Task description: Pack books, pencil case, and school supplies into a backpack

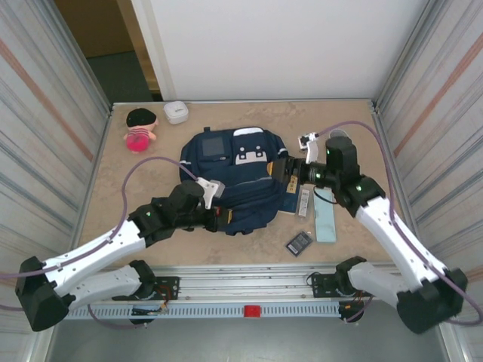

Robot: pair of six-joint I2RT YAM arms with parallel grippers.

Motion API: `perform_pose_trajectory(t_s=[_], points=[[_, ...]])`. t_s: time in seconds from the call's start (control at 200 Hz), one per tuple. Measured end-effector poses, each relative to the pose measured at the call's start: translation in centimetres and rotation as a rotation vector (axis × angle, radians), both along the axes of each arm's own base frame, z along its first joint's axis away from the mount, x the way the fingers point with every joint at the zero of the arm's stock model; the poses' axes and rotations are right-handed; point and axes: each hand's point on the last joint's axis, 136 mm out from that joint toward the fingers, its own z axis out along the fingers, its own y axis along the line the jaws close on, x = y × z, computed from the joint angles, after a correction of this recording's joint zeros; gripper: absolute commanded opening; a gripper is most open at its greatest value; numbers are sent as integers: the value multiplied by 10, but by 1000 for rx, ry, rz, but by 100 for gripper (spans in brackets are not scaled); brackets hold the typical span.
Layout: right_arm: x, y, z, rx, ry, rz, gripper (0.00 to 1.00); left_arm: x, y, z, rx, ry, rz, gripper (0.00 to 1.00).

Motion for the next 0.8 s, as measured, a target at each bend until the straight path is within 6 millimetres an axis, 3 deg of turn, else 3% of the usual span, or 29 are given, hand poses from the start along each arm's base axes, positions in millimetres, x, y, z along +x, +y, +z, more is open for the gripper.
perform_pose_trajectory(t_s=[0.1,0.205,0.406,0.626,0.712,0.797], points=[[-36,22,10,-101,-268,178,85,-2,-5,-7,-14,36,-28,0],[-58,46,-7,-224,-446,362,83,-4,-11,-6,-38,52,-59,0],[-50,65,-72,-418,-496,550,79,-6,-15,-1,-70,63,-90,0],[-51,72,-120,-506,-475,709,72,-9,-16,-1,-73,58,-115,0],[-53,75,-128,-516,-472,757,54,-9,-16,-1,-72,54,-118,0],[-53,77,-129,-522,-484,783,15,-8,-15,-1,-68,47,-118,0]])
